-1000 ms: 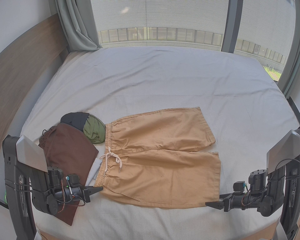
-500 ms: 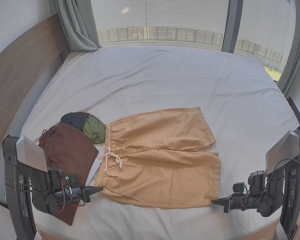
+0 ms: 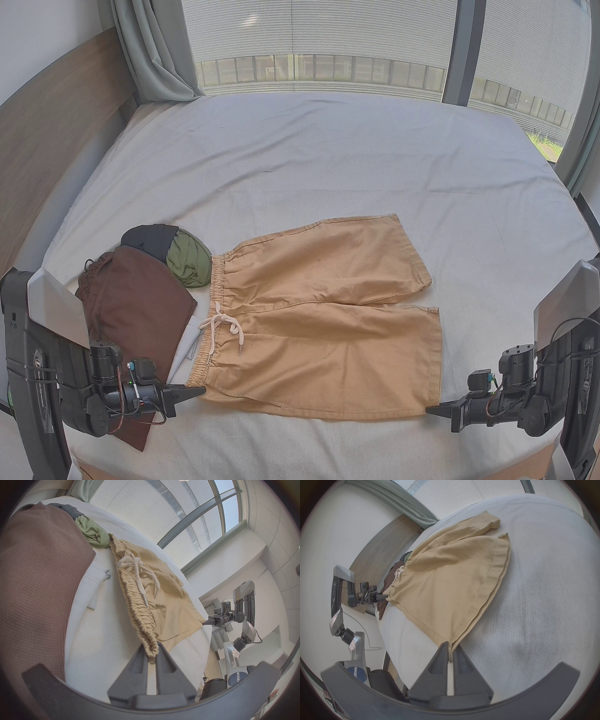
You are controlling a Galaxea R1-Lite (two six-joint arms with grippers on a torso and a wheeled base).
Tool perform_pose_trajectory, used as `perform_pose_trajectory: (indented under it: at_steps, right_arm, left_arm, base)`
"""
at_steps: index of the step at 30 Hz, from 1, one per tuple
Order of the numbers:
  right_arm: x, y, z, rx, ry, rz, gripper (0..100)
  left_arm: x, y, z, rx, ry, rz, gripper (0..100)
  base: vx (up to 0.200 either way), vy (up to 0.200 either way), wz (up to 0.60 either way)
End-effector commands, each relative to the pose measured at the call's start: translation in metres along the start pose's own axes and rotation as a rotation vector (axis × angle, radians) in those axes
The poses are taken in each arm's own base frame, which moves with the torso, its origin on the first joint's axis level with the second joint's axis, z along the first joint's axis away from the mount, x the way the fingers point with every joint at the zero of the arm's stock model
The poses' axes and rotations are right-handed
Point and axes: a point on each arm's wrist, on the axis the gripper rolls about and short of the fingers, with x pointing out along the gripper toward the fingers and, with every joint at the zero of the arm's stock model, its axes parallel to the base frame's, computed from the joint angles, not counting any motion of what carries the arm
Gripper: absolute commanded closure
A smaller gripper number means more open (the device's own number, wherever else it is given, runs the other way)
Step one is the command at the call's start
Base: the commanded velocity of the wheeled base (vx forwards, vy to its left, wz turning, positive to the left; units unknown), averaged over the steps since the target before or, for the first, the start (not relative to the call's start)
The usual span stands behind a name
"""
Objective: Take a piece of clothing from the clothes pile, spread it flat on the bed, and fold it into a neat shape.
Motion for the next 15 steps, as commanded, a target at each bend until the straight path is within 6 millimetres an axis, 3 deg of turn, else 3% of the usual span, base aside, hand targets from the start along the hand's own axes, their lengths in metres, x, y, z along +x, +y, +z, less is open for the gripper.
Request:
perform_pose_trajectory:
  at_steps: [1,15]
  right_arm:
    - [-0.004,0.001,-0.006,-0.004,0.029,-0.004,100]
    - [-0.012,-0.003,-0.012,-0.066,0.091,-0.022,100]
  left_arm:
    - [-0.006,-0.005,-0.004,0.009,0.013,0.001,100]
    - [-0.022,-0.011,-0.023,0.081,0.062,-0.007,100]
  base:
    - [0.0,0.0,0.0]
    - [0.0,0.0,0.0]
